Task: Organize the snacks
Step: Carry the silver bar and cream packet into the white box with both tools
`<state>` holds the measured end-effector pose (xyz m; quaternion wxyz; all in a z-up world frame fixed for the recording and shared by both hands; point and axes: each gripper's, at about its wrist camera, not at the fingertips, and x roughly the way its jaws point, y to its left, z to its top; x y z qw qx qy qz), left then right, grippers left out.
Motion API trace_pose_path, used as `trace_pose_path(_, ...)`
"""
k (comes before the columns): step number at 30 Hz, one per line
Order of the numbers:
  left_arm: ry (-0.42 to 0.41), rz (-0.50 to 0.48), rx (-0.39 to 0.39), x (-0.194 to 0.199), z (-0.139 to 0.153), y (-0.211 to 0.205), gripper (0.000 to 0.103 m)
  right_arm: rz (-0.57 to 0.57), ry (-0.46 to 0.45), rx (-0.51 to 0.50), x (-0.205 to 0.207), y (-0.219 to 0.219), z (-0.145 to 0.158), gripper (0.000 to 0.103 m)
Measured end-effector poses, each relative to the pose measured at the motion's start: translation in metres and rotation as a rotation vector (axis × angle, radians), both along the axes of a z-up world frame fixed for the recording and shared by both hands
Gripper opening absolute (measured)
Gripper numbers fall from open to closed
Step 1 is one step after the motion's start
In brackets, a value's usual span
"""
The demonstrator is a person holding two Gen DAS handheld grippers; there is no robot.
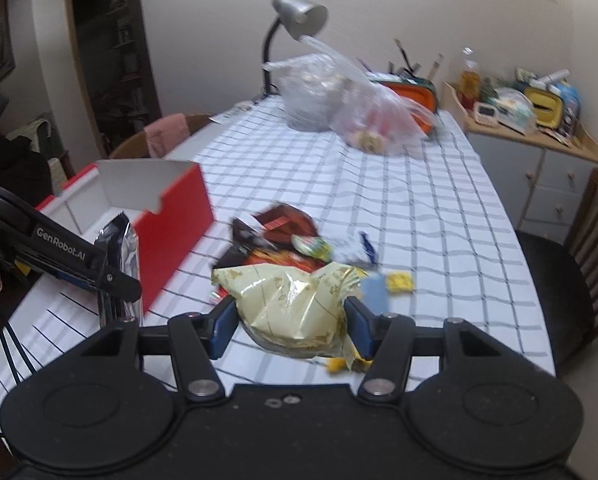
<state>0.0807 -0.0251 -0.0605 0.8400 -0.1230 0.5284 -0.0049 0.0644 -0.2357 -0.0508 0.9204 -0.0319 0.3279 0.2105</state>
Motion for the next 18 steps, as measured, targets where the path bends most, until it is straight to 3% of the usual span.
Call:
trace_pose_path(10,-0.097,-0.009,0.047,0.003,0.045,0.066,0.042,0.092,-0.052,0.009,0.014,0.085,0.027,0.056)
trace_pose_path(18,-0.104,0.018,0.089,0.021,0.06,0.13,0.042,0.152,-0.047,-0.006,0.037,0.158,0.029,0.056)
